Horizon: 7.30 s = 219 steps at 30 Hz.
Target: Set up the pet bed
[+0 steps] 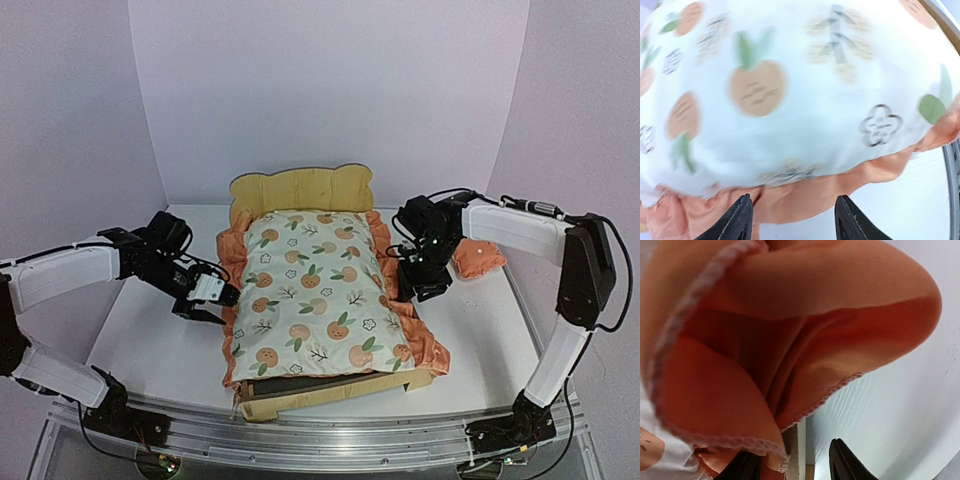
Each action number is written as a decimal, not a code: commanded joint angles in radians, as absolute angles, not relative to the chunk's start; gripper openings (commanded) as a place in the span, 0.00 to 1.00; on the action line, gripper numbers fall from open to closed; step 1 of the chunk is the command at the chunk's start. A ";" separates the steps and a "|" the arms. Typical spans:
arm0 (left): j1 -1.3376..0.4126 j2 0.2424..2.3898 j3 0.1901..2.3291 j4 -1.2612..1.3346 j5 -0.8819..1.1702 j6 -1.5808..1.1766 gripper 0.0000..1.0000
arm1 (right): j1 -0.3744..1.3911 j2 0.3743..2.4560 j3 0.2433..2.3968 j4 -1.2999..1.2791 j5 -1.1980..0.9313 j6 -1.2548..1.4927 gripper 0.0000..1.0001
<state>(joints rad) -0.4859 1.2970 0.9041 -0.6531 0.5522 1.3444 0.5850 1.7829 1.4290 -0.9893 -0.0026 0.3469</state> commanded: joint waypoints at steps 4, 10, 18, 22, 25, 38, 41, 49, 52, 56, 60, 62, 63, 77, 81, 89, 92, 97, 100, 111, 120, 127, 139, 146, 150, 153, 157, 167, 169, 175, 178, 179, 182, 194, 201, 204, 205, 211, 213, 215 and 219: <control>-0.600 1.257 0.813 -0.582 0.511 1.544 0.61 | 0.597 1.831 1.462 -1.044 0.057 0.348 0.50; -0.635 1.322 0.792 -0.499 0.493 1.594 0.62 | 0.597 1.917 1.473 -1.025 -0.027 0.349 0.37; -0.659 1.399 0.801 -0.387 0.487 1.574 0.43 | 0.595 1.927 1.597 -1.023 -0.018 0.347 0.01; -0.660 1.431 0.832 -0.345 0.468 1.595 0.35 | 0.580 1.932 1.685 -1.022 -0.046 0.368 0.00; -0.659 1.454 0.861 -0.265 0.428 1.571 0.33 | 0.556 1.936 1.753 -1.019 -0.060 0.390 0.00; -0.629 1.515 1.017 -0.185 0.382 1.546 0.34 | 0.447 1.918 1.859 -0.870 -0.181 0.489 0.00; -0.617 1.521 1.026 -0.197 0.373 1.545 0.36 | 0.447 1.909 1.815 -0.836 -0.177 0.515 0.00; -0.517 1.524 1.032 -0.266 0.322 1.571 0.54 | 0.466 1.853 1.503 -0.623 -0.084 0.649 0.00; -0.464 1.522 1.033 -0.307 0.297 1.587 0.63 | 0.508 1.842 1.429 -0.522 -0.022 0.713 0.00; -0.416 1.514 1.025 -0.316 0.230 1.598 0.69 | 0.569 1.860 1.406 -0.475 0.083 0.787 0.02; -0.347 1.512 1.049 -0.307 0.202 1.586 0.72 | 0.641 1.841 1.328 -0.329 0.228 0.914 0.05; -0.321 1.515 1.075 -0.293 0.199 1.557 0.73 | 0.689 1.856 1.331 -0.299 0.292 0.965 0.07; -0.307 1.516 1.088 -0.286 0.198 1.542 0.73 | 0.713 1.864 1.333 -0.283 0.323 0.990 0.08; -0.291 1.404 1.212 -0.583 0.545 1.359 0.74 | 0.913 1.953 1.516 -0.272 0.104 0.883 0.41; -0.348 1.345 1.142 -0.668 0.614 1.328 0.75 | 0.889 1.845 1.466 -0.436 -0.017 0.667 0.58; -0.512 1.254 0.979 -0.655 0.592 1.232 0.74 | 0.633 1.661 1.406 -0.621 -0.245 0.408 0.70; -0.525 1.264 0.965 -0.622 0.590 1.171 0.71 | 0.502 1.666 1.470 -0.625 -0.252 0.250 0.70; -0.528 1.266 0.936 -0.572 0.535 1.126 0.64 | 0.360 1.835 1.702 -0.615 -0.291 -0.009 0.70; -0.529 1.243 0.903 -0.560 0.509 1.120 0.61 | 0.305 1.981 1.881 -0.611 -0.356 -0.102 0.70; -0.528 1.103 0.781 -0.481 0.371 0.988 0.58 | 0.257 2.286 1.959 -0.022 -0.477 -0.109 0.70; -0.527 1.065 0.698 -0.405 0.305 0.880 0.58 | 0.257 2.495 2.098 0.206 -0.437 -0.038 0.66; -0.528 1.071 0.666 -0.360 0.278 0.864 0.59 | 0.257 2.583 2.167 0.267 -0.473 -0.021 0.42; -0.528 1.071 0.631 -0.302 0.220 0.924 0.60 | 0.257 2.256 1.638 0.390 -0.409 -0.113 0.13; -0.528 1.085 0.646 -0.283 0.249 0.930 0.62 | 0.259 1.926 1.200 0.407 -0.194 -0.122 0.09; -0.526 1.123 0.632 -0.221 0.235 0.953 0.62 | 0.265 1.755 0.968 0.388 -0.028 -0.047 0.11; -0.526 1.172 0.637 -0.157 0.250 0.974 0.62 | 0.309 1.634 0.860 0.290 0.057 -0.023 0.13; -0.523 1.289 0.706 -0.108 0.257 1.001 0.62 | 0.399 1.510 0.774 0.174 0.158 -0.009 0.20; -0.378 1.535 0.896 -0.005 0.340 1.200 0.61 | 0.463 1.310 0.625 0.039 0.237 0.225 0.26; -0.360 1.581 0.932 0.030 0.338 1.228 0.62 | 0.469 1.280 0.626 -0.012 0.231 0.250 0.30; -0.315 1.607 0.992 -0.048 0.351 1.283 0.65 | 0.469 1.137 0.661 -0.239 0.248 0.280 0.48; -0.312 1.546 0.975 -0.171 0.410 1.304 0.68 | 0.470 1.048 0.687 -0.374 0.277 0.297 0.53; -0.312 1.518 0.962 -0.209 0.436 1.318 0.69 | 0.470 1.026 0.693 -0.413 0.283 0.301 0.53; -0.311 1.437 0.943 -0.350 0.538 1.343 0.72 | 0.470 0.973 0.722 -0.491 0.282 0.311 0.52; -0.668 1.324 0.979 -0.485 0.488 0.861 0.69 | 0.663 1.235 0.948 -0.357 0.121 0.451 0.51; -0.751 1.444 1.060 -0.502 0.339 0.765 0.69 | 0.729 1.442 1.095 -0.335 0.094 0.467 0.52; -0.755 1.475 1.064 -0.508 0.270 0.804 0.69 | 0.737 1.499 1.128 -0.331 0.066 0.460 0.53; -0.755 1.486 1.072 -0.518 0.253 0.813 0.69 | 0.737 1.515 1.134 -0.328 0.056 0.455 0.53; -0.755 1.540 1.121 -0.581 0.226 0.832 0.58 | 0.736 1.539 1.124 -0.305 0.050 0.432 0.54; -0.755 1.552 1.145 -0.584 0.236 0.819 0.49 | 0.737 1.549 1.120 -0.298 0.047 0.425 0.54; -0.755 1.566 1.171 -0.590 0.250 0.805 0.36 | 0.737 1.557 1.121 -0.296 0.042 0.423 0.54; -0.755 1.575 1.215 -0.627 0.299 0.783 0.19 | 0.737 1.562 1.122 -0.289 0.032 0.418 0.54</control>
